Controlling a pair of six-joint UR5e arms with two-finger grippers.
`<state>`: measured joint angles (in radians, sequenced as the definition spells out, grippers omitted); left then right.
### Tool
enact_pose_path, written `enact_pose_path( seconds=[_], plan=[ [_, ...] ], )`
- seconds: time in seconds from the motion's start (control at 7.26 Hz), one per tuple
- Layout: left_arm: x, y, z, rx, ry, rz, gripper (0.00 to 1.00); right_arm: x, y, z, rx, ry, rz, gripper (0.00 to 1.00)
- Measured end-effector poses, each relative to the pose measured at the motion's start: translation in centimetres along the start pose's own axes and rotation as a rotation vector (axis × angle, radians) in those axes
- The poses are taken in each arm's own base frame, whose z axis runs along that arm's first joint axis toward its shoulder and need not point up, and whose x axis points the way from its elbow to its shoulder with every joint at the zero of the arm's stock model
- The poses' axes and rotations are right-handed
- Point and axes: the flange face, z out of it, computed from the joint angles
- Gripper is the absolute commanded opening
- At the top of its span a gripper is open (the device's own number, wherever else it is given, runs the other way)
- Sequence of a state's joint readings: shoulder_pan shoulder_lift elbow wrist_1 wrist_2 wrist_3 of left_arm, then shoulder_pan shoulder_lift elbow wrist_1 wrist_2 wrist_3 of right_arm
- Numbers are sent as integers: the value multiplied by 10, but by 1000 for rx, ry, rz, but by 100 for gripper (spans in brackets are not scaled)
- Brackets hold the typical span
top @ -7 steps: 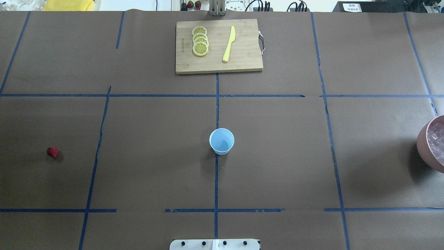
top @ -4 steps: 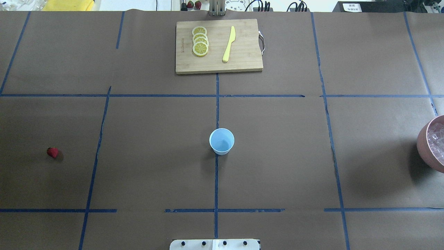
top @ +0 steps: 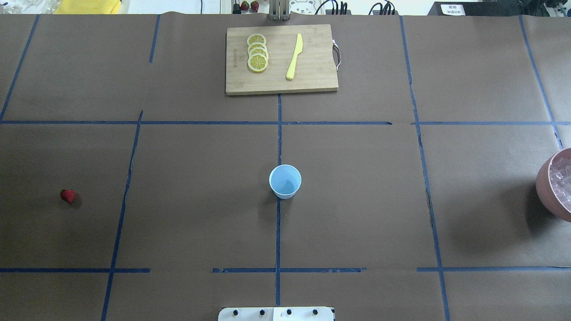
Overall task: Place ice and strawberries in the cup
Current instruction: 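Carry the held ice cube with the right gripper over the blue cup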
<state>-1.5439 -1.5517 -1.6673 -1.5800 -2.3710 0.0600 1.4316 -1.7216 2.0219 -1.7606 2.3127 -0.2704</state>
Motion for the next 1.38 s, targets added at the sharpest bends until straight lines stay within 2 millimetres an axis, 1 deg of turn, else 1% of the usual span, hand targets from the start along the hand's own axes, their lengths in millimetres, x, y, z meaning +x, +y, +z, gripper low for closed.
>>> enact_pose_path(
  seconds=[0.14,0.28,0.41,0.55,0.69,0.83,0.96,1.1,1.24,1.38],
  plan=[
    [0,0,0,0,0,1,100,-19,-38,-31,14,-21,39,0],
    [1,0,0,0,0,1,100,-47,-80,-58,40,-46,98,0],
    [0,0,0,1,0,2,100,-89,-123,-74,58,-73,155,0],
    [0,0,0,1,0,2,100,-145,-162,-75,52,-100,204,0],
    [0,0,0,1,-1,2,100,-209,-193,-66,28,-118,250,0],
    [1,-1,0,1,-2,2,100,-281,-217,-52,3,-123,300,0],
    [1,-1,0,2,-3,1,100,-350,-233,-40,-17,-128,352,0],
    [0,-1,-1,2,-5,1,100,-407,-243,-27,-35,-125,388,0],
    [0,-1,-1,2,-5,1,100,-459,-248,-6,-52,-104,400,0],
    [0,-1,-1,2,-6,1,100,-499,-251,14,-64,-78,401,0]
  ],
)
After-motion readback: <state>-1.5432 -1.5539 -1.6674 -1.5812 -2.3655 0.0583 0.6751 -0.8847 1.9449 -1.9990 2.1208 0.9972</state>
